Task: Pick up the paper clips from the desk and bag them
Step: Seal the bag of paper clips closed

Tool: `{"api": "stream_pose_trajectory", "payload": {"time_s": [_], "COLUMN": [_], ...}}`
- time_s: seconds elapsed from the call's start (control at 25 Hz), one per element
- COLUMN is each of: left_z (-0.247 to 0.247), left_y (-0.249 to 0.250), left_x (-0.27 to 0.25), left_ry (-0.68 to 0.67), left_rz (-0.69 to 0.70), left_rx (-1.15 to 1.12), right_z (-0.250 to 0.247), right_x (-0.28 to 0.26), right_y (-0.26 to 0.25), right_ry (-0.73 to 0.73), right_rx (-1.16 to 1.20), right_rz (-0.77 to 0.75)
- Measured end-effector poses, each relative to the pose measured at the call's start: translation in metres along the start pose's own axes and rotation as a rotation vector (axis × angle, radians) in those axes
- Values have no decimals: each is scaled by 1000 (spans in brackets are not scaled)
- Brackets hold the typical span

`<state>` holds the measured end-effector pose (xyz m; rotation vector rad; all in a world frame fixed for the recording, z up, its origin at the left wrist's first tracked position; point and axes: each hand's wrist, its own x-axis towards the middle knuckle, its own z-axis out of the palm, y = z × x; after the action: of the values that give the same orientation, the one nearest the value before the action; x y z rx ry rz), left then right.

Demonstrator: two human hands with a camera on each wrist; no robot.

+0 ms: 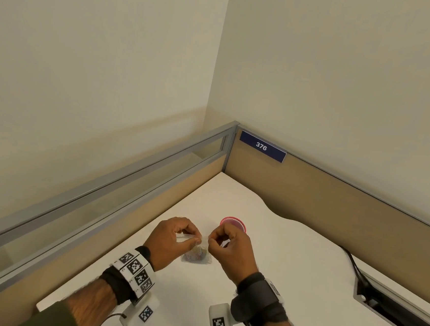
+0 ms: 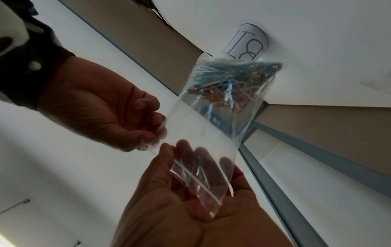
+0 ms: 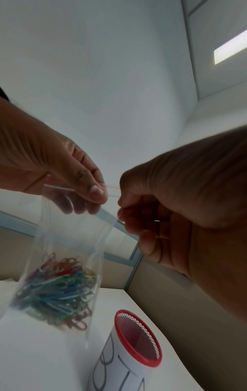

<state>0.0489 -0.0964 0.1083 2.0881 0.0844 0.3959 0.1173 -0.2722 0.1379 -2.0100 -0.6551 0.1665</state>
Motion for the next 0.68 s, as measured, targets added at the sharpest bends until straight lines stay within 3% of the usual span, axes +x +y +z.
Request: {"api": "stream_pose_trajectory", "payload": {"time_s": [0.68], "left_z": [8], "left_y": [-4], "left_x": [4], "left_ry": [-51], "left_rz": [186], "left_rx": [196], "right_z": [3], "right_x": [-4], "right_y": [1], "right_ry": [3], "right_rx": [-7], "right_rz": [17]}}
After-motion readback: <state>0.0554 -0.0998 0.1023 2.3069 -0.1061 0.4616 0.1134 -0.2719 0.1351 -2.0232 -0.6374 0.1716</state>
